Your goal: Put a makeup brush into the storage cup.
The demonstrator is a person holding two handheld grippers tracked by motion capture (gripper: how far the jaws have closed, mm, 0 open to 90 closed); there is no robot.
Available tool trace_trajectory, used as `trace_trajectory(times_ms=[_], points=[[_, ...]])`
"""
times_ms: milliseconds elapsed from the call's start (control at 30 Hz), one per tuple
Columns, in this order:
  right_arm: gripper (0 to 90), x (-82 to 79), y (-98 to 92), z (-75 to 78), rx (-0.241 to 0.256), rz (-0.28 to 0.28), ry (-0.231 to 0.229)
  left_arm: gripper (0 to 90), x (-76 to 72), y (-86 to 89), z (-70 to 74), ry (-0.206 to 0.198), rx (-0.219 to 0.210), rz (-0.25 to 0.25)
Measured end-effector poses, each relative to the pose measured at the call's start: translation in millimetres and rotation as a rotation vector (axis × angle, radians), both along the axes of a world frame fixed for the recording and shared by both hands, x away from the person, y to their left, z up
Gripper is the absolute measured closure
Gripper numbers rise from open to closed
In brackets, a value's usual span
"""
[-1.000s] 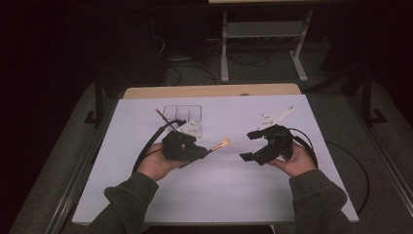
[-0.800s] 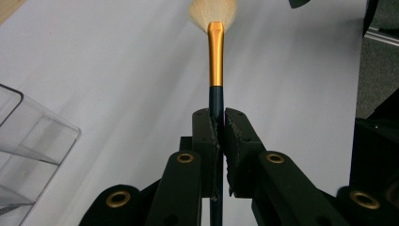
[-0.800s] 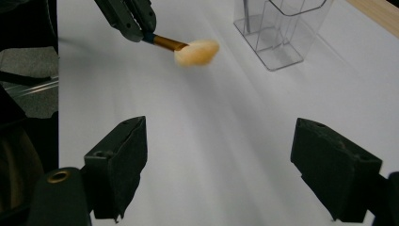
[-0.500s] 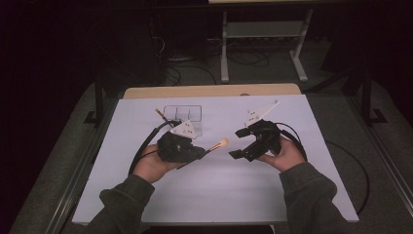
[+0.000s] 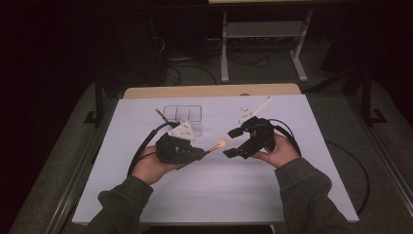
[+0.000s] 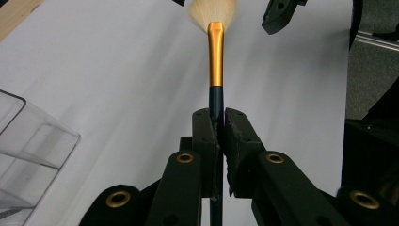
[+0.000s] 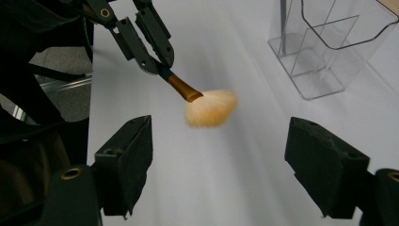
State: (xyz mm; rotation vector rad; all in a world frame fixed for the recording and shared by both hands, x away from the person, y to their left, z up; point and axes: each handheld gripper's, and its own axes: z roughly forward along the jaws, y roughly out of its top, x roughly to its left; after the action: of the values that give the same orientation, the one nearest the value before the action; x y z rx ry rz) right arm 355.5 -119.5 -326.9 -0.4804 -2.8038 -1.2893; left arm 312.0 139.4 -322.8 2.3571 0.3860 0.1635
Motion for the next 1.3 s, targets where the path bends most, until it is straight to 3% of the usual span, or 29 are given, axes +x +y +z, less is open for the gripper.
trace_trajectory(times_ms=[267, 767, 1300], points=[[27.3, 1.1, 5.8, -1.2, 0.009, 0.035, 0.031, 83.5, -2.7, -0.3, -1.1, 0.001, -0.012, -0.002], [32.6, 3.5, 16.1, -1.1, 0.001, 0.094, 0.045, 83.5, -2.0, 0.6, -3.1, -0.010, -0.024, -0.017], [49.1, 5.9, 23.0, 0.7, 0.003, 0.164, 0.053, 83.5, -3.7, 0.2, -3.0, -0.015, -0.029, -0.038]])
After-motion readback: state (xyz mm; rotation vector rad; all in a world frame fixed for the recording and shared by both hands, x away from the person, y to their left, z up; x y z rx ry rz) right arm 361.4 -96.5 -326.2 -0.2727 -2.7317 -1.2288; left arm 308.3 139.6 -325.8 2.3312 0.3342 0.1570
